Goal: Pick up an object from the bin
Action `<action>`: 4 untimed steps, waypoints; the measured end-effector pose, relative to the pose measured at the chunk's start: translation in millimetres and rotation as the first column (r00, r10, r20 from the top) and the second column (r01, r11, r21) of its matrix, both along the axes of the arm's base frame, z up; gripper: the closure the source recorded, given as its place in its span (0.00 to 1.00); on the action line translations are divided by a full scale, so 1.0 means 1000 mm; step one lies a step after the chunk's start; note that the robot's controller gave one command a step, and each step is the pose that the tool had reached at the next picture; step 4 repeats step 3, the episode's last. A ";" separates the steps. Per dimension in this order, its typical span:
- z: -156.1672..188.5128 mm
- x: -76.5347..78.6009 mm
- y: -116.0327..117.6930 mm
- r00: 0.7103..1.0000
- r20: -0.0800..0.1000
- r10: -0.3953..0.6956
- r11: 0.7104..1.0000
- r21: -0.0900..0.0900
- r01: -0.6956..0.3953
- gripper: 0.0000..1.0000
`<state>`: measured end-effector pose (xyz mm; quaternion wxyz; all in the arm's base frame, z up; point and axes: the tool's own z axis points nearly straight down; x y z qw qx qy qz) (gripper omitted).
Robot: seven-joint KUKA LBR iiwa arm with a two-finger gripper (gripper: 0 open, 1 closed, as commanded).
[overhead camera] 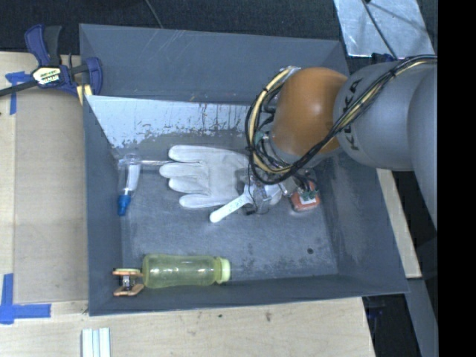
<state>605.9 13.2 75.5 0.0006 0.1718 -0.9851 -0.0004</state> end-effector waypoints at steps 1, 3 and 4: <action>0.015 0.000 0.000 1.000 0.000 0.000 1.000 0.000 0.000 1.00; 0.032 0.001 0.000 1.000 0.004 0.000 1.000 0.000 0.000 1.00; 0.032 0.001 0.000 1.000 0.004 0.000 1.000 0.000 0.000 1.00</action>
Offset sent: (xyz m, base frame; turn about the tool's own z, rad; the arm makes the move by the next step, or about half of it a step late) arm 0.0000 -0.0001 0.0463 0.0000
